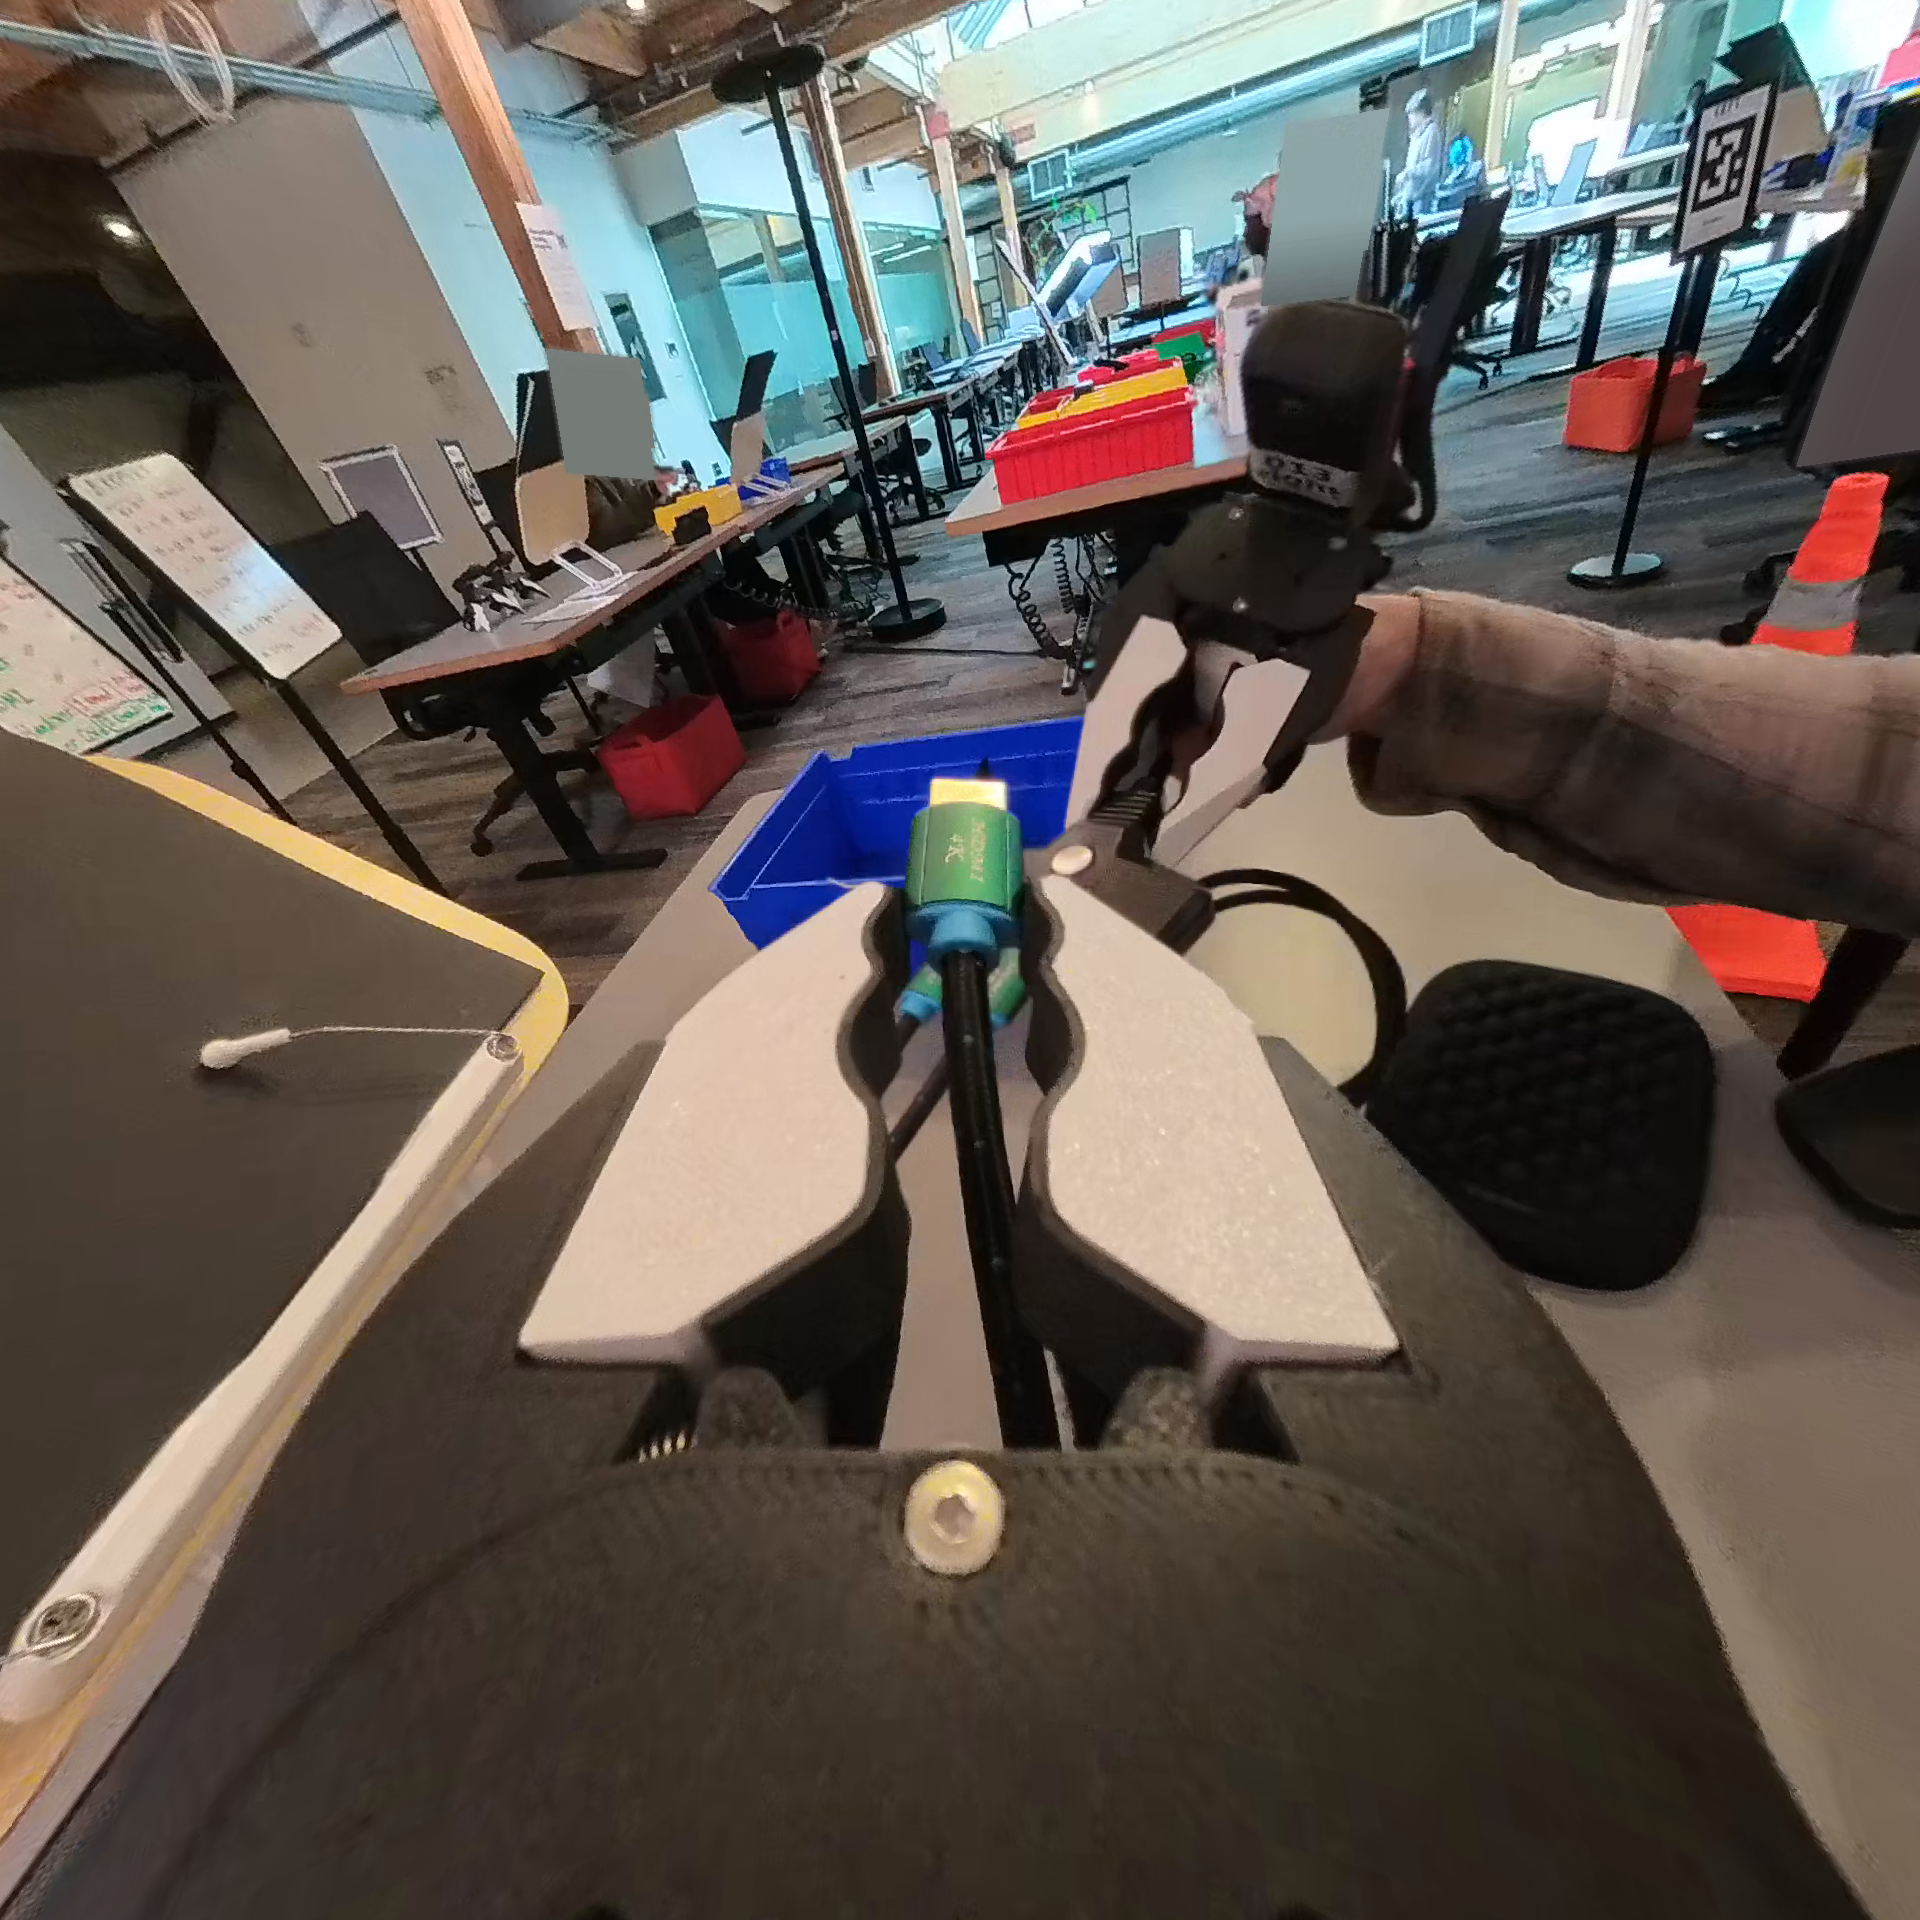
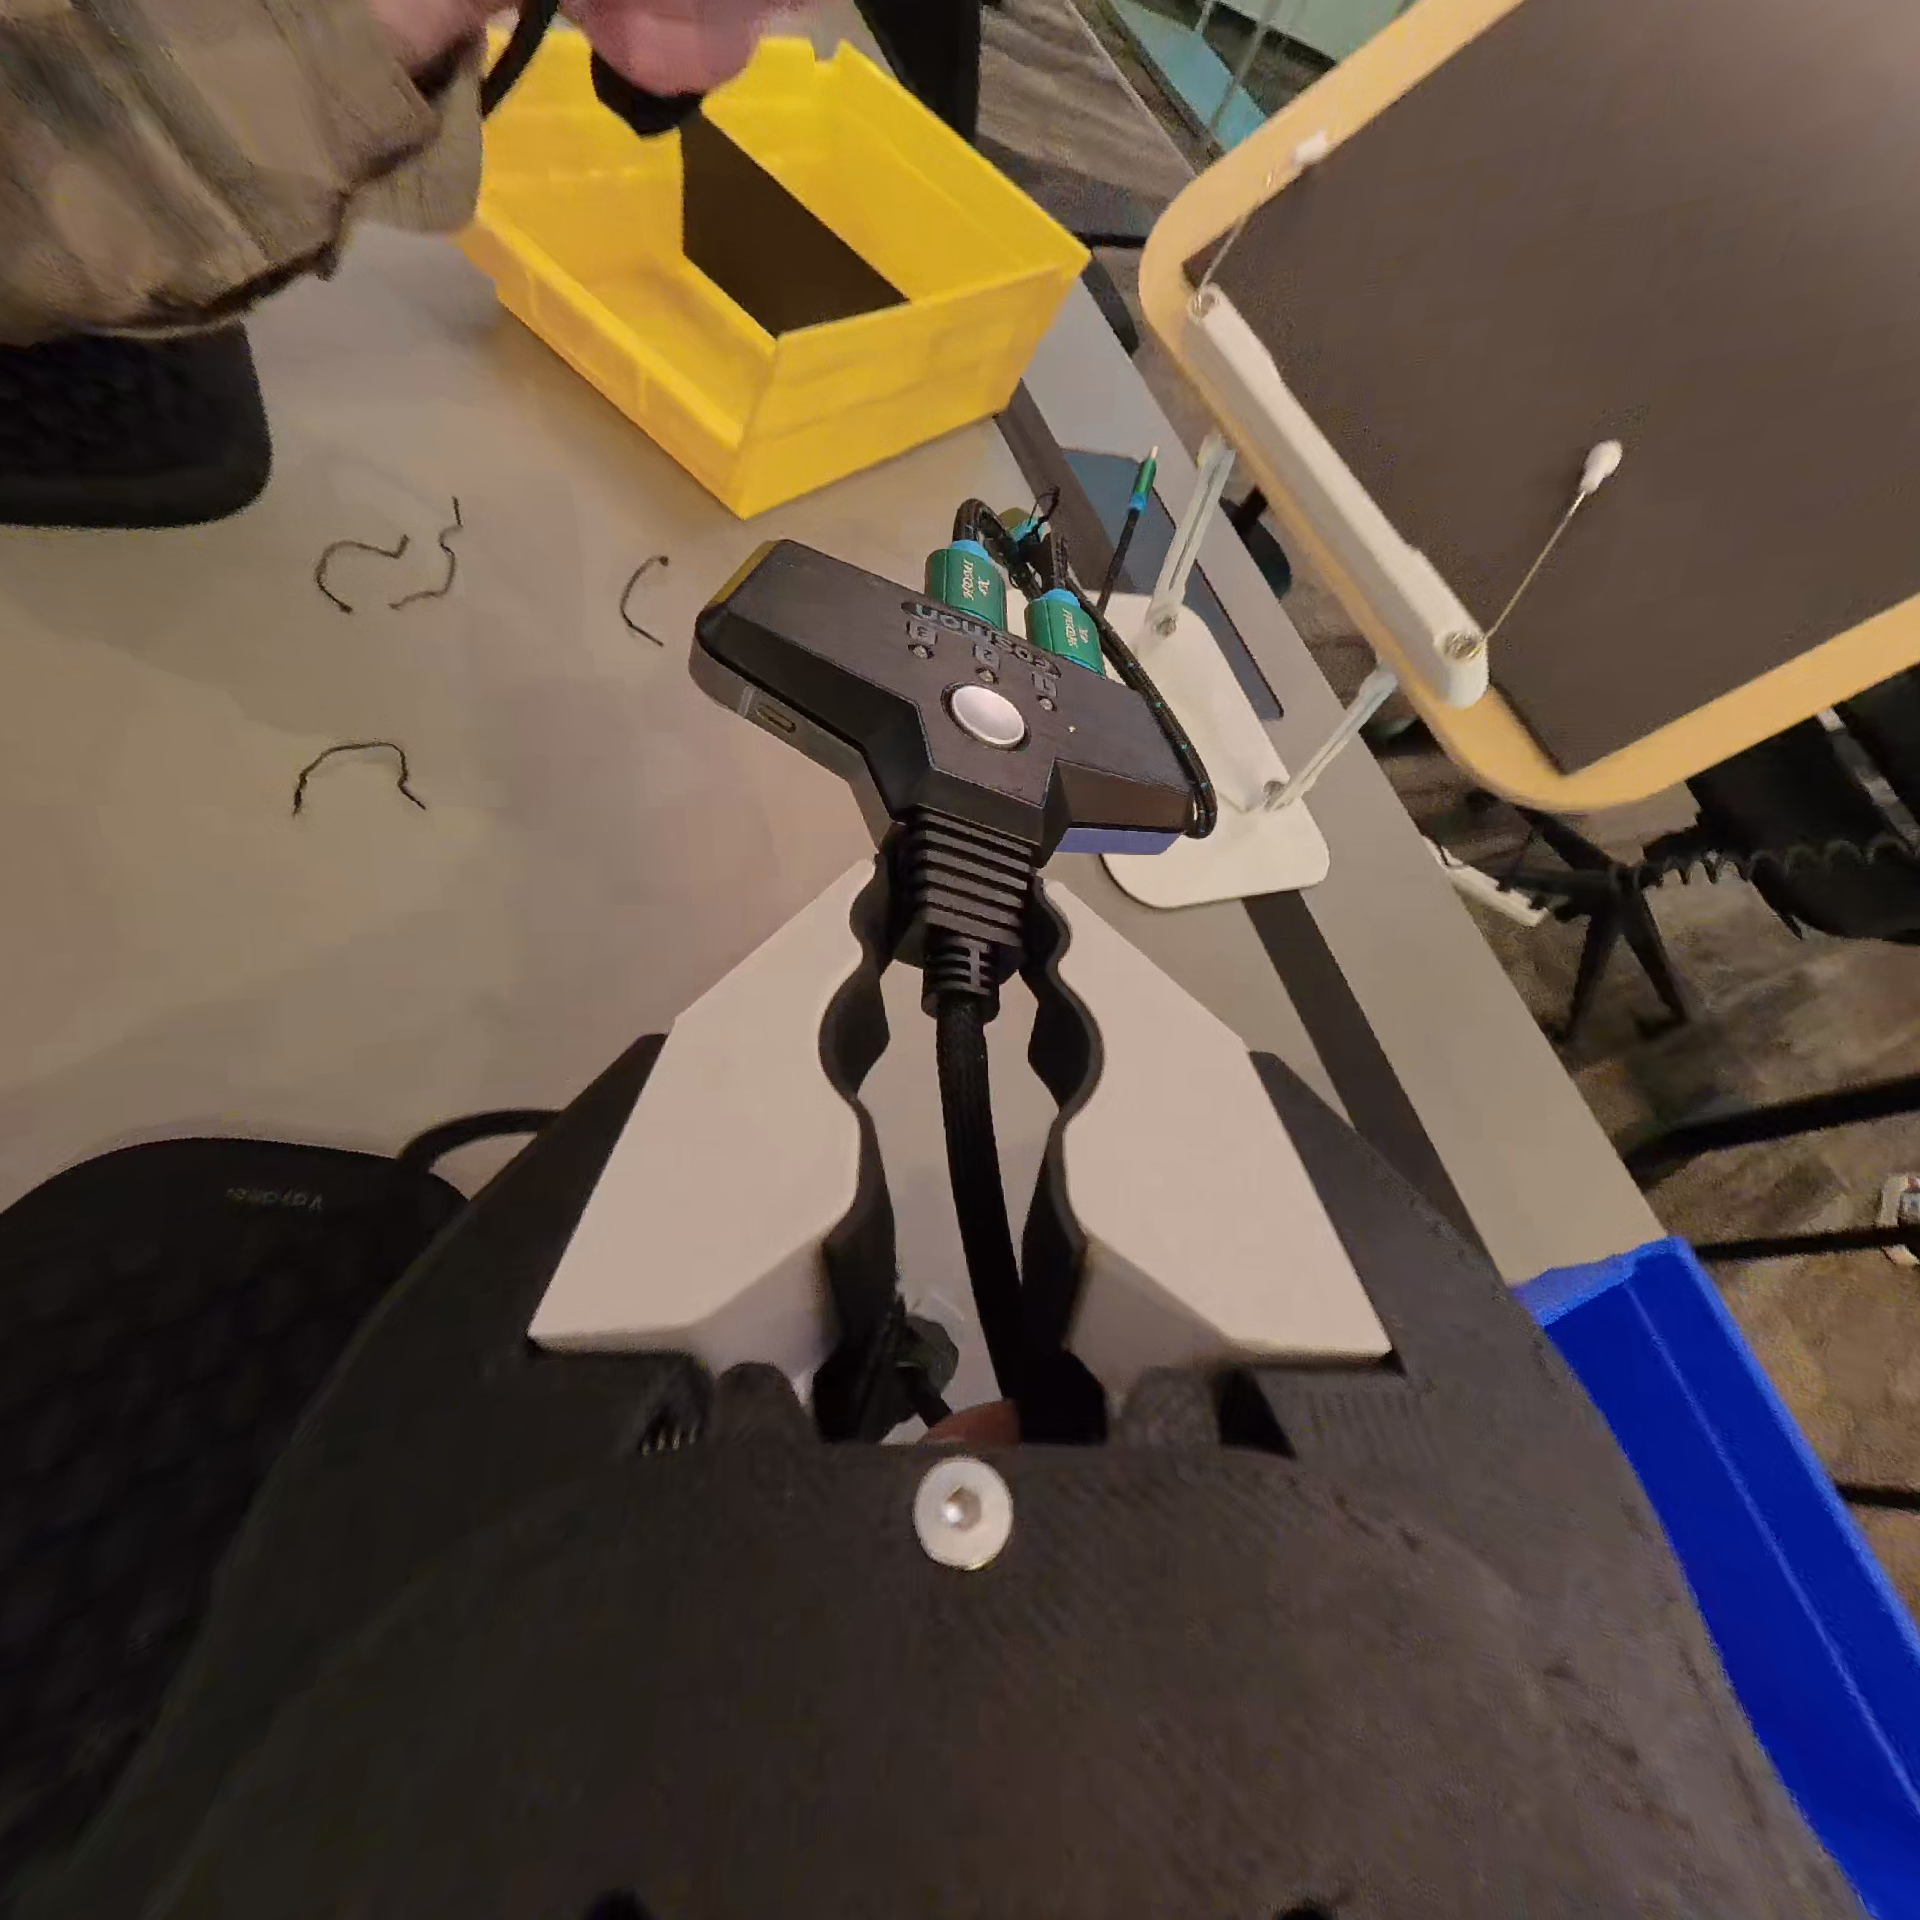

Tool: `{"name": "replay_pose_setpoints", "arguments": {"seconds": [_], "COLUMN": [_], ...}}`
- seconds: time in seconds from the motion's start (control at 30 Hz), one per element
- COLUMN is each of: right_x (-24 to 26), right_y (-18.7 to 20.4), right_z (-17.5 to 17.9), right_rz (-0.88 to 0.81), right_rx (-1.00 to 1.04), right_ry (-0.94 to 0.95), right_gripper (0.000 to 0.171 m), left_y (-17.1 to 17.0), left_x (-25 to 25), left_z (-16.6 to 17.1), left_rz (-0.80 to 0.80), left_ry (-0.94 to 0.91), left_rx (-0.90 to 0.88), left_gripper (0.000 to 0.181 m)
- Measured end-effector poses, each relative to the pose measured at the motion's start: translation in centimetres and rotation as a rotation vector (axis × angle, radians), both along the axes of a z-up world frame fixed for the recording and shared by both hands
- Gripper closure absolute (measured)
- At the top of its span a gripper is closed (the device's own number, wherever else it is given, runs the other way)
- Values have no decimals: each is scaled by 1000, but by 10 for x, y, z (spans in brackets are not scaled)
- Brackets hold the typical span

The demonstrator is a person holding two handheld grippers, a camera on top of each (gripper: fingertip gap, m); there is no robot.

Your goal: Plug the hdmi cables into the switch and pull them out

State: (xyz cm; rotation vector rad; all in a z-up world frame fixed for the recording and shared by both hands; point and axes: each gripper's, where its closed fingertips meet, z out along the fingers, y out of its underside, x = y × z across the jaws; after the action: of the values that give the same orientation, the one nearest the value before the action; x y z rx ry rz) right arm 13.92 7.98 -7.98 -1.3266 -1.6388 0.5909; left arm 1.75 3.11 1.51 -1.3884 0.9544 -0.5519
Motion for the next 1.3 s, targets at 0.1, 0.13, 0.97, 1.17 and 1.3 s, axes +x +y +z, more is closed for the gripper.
{"name": "replay_pose_setpoints", "arguments": {"seconds": [0.1, 0.13, 0.97, 1.17, 1.3], "right_x": [2, 2, -36, -34, -35], "right_y": [6, 7, 18, 20, 19], "right_z": [21, 27, 62, 58, 57], "right_rz": [64, 91, 482, 479, 474], "right_rx": [-30, -42, -71, -64, -51], "right_ry": [21, 34, 234, 226, 216], "right_gripper": [150, 150, 150, 150, 150], "left_y": [-6, -9, 5, 12, 13], "left_x": [1, 2, 45, 44, 44], "left_z": [6, 8, -25, -32, -30], "left_rz": [-18, -30, -78, -57, -64], "left_ry": [-12, -20, -22, -50, -79], "left_rx": [6, 9, -192, -258, -279], "left_gripper": [161, 161, 160, 160, 160]}}
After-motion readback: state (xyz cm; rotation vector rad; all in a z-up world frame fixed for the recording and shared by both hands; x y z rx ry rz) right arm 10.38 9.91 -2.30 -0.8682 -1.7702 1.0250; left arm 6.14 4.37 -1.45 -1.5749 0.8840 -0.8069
